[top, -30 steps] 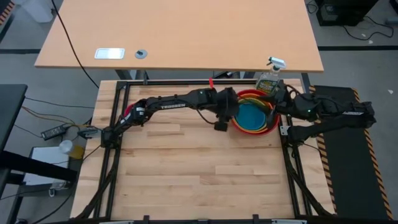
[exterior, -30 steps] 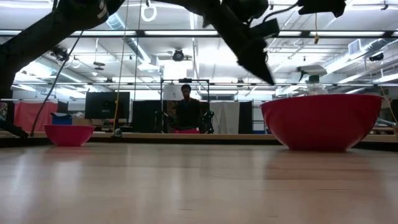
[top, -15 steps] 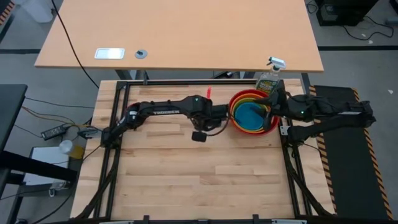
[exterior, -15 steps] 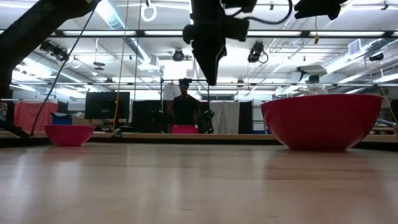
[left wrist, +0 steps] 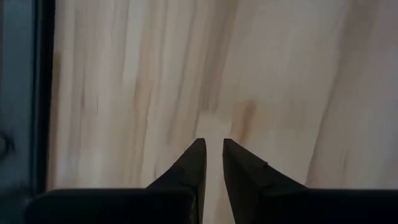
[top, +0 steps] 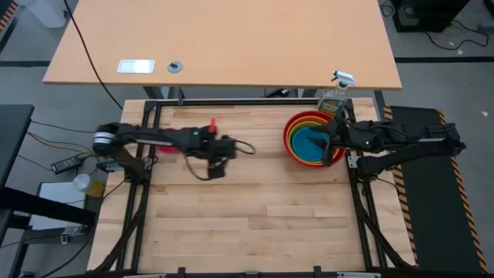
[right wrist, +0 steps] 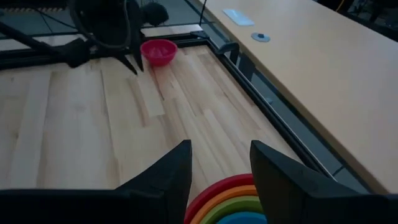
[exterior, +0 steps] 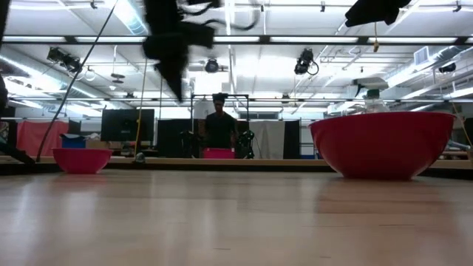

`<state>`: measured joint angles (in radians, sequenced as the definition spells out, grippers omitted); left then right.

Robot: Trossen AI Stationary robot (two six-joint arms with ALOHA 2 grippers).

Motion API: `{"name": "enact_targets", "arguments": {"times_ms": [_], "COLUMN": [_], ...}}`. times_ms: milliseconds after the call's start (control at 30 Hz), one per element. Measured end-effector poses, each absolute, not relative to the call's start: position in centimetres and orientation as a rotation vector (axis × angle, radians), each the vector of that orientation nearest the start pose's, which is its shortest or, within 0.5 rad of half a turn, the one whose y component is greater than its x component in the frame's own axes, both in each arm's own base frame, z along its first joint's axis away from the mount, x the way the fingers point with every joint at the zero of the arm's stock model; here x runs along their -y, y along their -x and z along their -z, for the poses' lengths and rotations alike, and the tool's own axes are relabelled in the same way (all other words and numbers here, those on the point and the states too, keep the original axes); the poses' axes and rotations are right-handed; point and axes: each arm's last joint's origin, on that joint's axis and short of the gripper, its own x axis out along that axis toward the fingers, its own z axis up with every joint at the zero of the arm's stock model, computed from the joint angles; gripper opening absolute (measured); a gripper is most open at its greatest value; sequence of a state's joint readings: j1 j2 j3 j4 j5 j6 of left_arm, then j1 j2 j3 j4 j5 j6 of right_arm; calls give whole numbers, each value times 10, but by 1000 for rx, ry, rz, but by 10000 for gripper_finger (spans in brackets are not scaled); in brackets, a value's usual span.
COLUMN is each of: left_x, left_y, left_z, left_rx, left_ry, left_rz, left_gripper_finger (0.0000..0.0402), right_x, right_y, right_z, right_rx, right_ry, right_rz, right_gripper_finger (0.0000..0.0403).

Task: Nest bowls inside each other by size order
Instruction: Stack the pink bowl on top of the blue bowl

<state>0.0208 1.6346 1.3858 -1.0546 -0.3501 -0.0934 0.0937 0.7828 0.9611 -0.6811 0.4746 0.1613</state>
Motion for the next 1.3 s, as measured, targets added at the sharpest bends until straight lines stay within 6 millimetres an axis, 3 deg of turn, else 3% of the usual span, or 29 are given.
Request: {"name": "enact_targets", "arguments": {"times_ms": [267,467,600,733,1000,1300], "left_x": [-15,-16,-20,-26,-42,-58], "left_y": [-230,-195,-184,-176,-176,-181], "left_z": [-244,-216,-200,-187,-178,-156], "left_rx": [-1344,-1426,-1476,-1518,-1546,-1695], "left_ry": [24,41,31,4,84,99], "left_rz": [-551,-670,-761,-814,-890,-907], "left_gripper_finger": [64,143,206,229,199,163], "right_x": [-1,-1,0,0,0,-2], "right_y": [-154,-158,-160,-162,-166,-172], "right_z": [-343,-341,-341,-341,-341,-339], "right_rx": [-478,-492,-491,-488,-483,-487], "right_ry": [-16,-12,-14,-15,-6,-7], "right_rz": [415,423,431,432,427,398], "right_gripper_finger": [169,169,169,169,169,169]}}
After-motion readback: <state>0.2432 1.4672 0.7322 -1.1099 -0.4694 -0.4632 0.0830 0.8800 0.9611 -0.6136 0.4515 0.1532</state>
